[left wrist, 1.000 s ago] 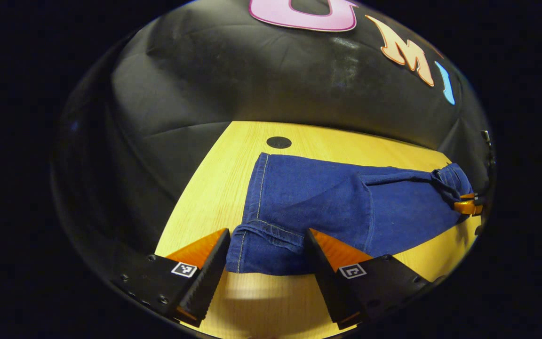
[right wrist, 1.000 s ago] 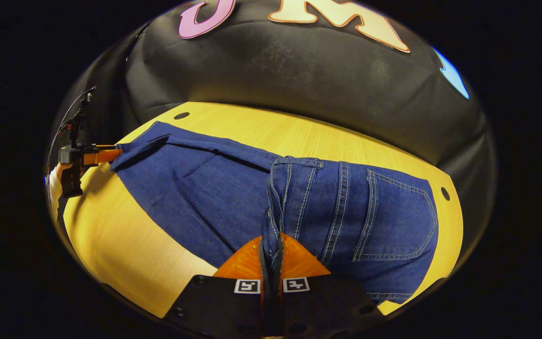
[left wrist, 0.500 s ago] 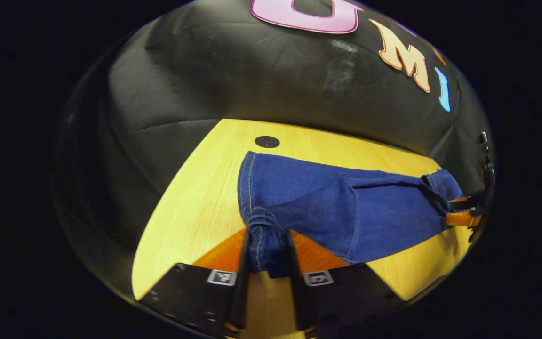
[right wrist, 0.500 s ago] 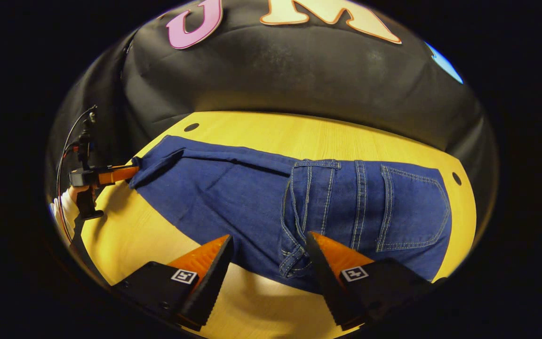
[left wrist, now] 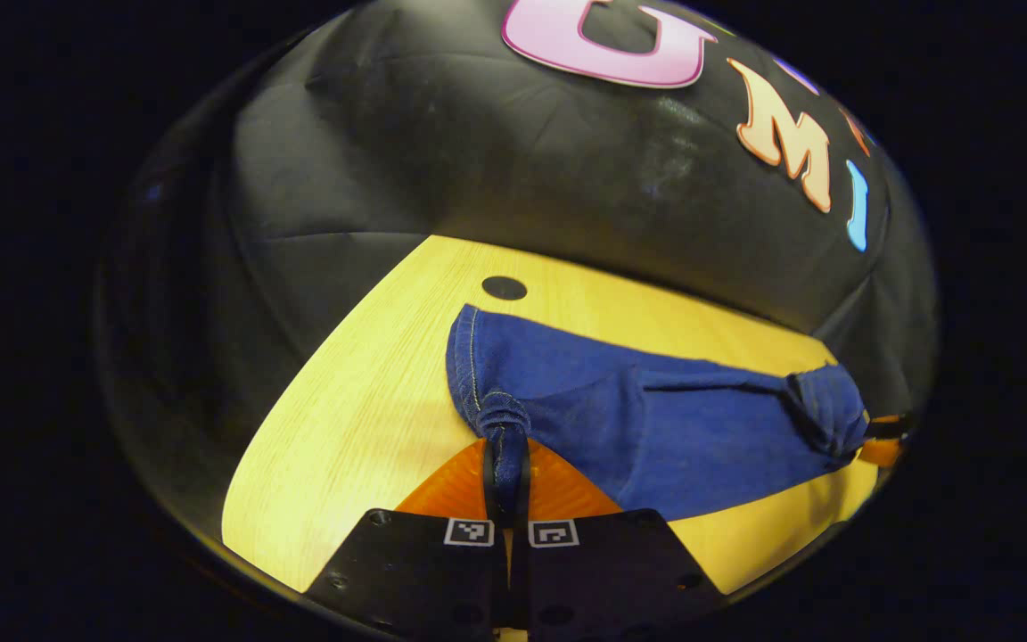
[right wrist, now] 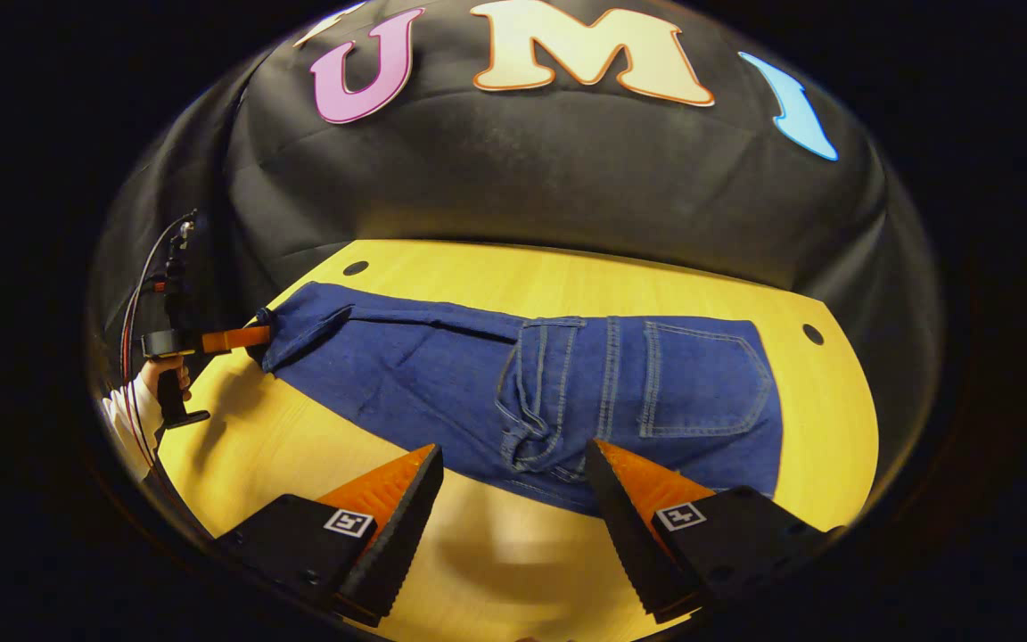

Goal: Grasp the waist and the cuffs of the jeans and fold them to make the two legs overlap; first hold the waist and fold one-third of the jeans toward the cuffs, then hold the cuffs and fold the remaining one-third in the same direction to finish folding.

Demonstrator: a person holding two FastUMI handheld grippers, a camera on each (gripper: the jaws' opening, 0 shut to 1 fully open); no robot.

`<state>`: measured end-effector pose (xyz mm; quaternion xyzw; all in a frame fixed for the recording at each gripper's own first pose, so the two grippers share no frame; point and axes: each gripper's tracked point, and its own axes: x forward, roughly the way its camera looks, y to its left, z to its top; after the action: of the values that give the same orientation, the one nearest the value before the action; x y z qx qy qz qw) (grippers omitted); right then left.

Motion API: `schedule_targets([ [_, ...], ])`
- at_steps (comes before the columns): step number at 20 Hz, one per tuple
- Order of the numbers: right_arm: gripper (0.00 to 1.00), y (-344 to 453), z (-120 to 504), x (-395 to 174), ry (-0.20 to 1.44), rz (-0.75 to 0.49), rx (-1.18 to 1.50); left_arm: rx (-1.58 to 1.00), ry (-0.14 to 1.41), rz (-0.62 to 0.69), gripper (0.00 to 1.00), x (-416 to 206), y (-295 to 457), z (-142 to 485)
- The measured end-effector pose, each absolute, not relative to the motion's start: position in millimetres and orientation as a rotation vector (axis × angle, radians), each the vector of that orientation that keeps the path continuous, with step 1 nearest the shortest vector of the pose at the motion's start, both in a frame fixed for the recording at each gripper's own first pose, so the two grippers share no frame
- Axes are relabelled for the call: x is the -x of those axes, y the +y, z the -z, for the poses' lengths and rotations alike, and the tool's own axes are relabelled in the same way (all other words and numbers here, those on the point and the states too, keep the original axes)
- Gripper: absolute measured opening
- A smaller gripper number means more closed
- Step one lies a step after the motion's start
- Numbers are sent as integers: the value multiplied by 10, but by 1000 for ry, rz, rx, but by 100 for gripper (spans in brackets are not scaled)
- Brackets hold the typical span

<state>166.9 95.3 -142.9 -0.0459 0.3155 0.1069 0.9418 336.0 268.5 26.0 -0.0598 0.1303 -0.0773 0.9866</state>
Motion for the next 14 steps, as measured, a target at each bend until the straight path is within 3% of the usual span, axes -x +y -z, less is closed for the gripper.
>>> schedule_targets([
  [7,98,303,1223,-1474,618,-173,28,230,222,308,0,-3114,1376,-735],
  [14,98,-631,1121,-1343,627,-201,-49,218,205,366,0,-3039,-100,-932],
])
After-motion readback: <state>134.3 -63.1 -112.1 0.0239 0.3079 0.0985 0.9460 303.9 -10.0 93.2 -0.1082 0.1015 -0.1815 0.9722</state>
